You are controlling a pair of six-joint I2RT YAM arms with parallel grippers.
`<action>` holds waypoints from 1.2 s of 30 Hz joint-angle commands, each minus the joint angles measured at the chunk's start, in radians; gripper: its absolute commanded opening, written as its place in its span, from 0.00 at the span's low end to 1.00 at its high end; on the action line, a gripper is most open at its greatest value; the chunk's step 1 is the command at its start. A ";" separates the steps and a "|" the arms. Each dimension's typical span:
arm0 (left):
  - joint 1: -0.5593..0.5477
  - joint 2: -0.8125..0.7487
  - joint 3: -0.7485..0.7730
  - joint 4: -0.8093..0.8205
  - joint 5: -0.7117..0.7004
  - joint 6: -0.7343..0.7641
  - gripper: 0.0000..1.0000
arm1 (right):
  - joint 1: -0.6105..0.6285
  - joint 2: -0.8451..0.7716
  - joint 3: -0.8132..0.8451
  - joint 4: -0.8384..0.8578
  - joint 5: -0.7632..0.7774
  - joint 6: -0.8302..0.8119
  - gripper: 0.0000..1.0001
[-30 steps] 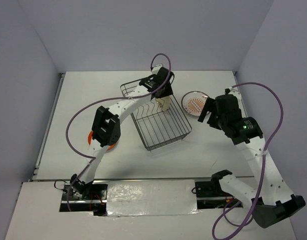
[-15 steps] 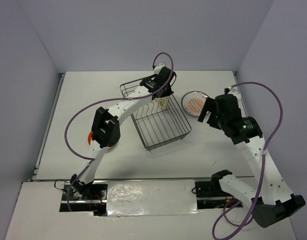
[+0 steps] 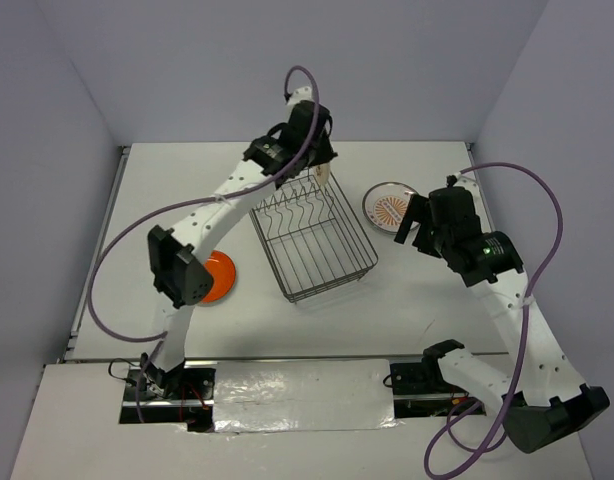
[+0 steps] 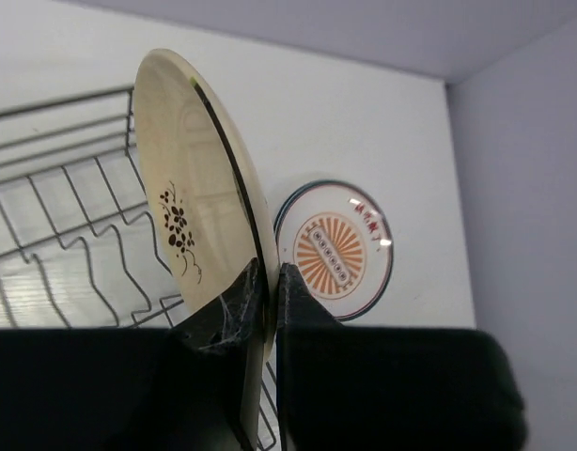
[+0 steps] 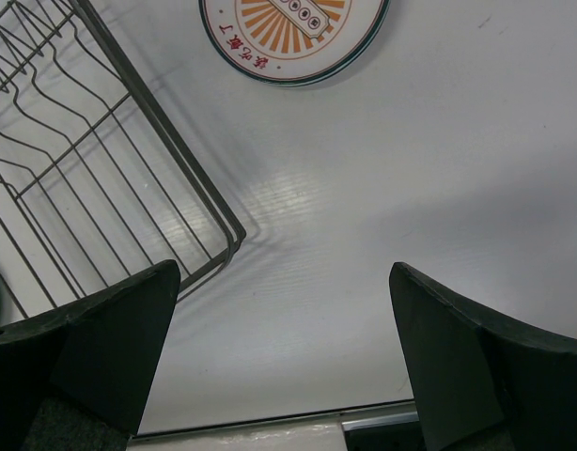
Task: Unload the plates from the dish rack
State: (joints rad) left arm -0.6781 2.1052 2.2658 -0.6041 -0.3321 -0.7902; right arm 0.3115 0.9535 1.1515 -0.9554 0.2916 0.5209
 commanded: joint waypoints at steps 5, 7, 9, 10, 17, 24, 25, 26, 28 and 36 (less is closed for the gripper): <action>0.132 -0.324 -0.097 -0.063 -0.229 0.037 0.00 | -0.005 0.030 0.042 0.043 0.008 -0.025 1.00; 0.187 -0.370 -0.120 -0.258 -0.294 -0.010 0.00 | -0.005 0.036 0.039 0.059 -0.005 -0.025 1.00; 0.274 -0.411 -0.208 -0.344 -0.279 -0.035 0.00 | -0.005 0.050 0.034 0.072 -0.018 -0.024 1.00; 0.303 -0.424 -0.250 -0.397 -0.269 -0.034 0.00 | -0.005 0.056 0.036 0.082 -0.025 -0.025 1.00; 0.407 -0.511 -0.647 -0.402 -0.147 0.062 0.00 | -0.005 0.145 0.094 0.115 -0.054 -0.051 1.00; 0.404 -0.527 -0.834 -0.401 -0.114 0.077 0.00 | -0.002 0.218 0.122 0.139 -0.097 -0.068 1.00; 0.400 -0.530 -0.863 -0.393 -0.104 0.077 0.00 | -0.002 0.221 0.114 0.144 -0.098 -0.068 1.00; 0.396 -0.530 -0.873 -0.388 -0.096 0.072 0.00 | -0.002 0.225 0.111 0.148 -0.098 -0.068 1.00; 0.362 -0.525 -0.884 -0.387 -0.097 0.056 0.00 | 0.000 0.237 0.109 0.159 -0.107 -0.067 1.00; 0.270 -0.464 -0.876 -0.407 -0.087 -0.007 0.11 | 0.003 0.269 0.128 0.176 -0.108 -0.073 1.00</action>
State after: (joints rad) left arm -0.3992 1.6245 1.3708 -0.9989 -0.4141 -0.7658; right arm 0.3115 1.2213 1.2324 -0.8219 0.1860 0.4656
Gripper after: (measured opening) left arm 0.175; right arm 0.997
